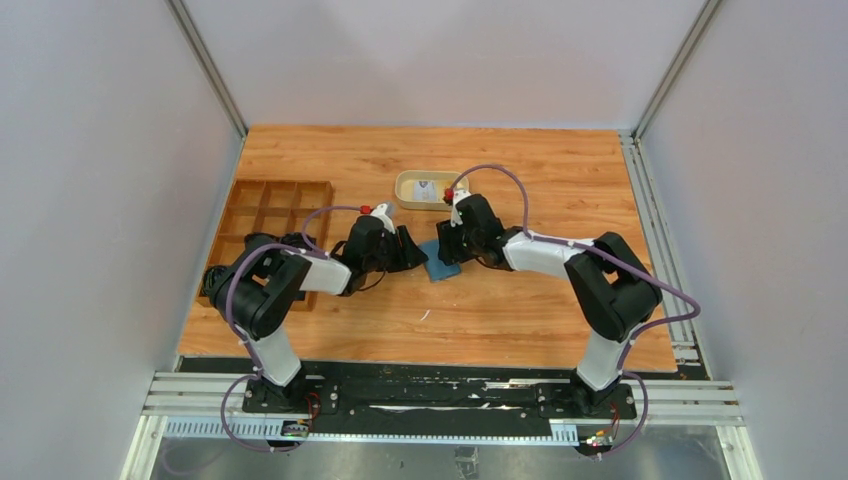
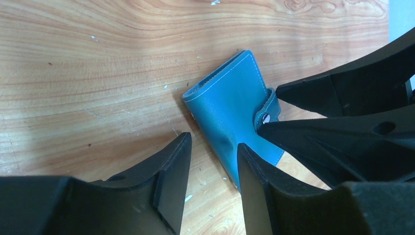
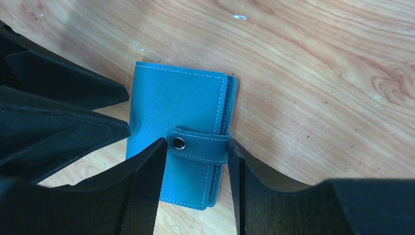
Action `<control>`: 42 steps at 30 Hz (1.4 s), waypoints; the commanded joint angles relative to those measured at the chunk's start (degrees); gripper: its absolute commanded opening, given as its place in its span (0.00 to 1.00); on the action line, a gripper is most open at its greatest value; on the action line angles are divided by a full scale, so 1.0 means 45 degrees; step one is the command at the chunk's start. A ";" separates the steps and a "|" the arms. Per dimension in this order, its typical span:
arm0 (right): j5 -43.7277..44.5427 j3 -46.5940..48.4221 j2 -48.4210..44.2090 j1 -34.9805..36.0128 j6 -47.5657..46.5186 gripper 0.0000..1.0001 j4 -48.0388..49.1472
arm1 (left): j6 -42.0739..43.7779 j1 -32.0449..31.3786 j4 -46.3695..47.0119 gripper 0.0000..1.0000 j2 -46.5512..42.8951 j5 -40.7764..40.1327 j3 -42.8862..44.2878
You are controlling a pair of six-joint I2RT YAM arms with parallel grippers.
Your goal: Take the credit cards out of the card holder
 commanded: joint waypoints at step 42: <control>-0.3259 -0.2313 -0.0196 -0.0852 0.2384 0.00 0.4706 | 0.0262 -0.0171 -0.0155 0.35 0.1188 -0.0237 0.0323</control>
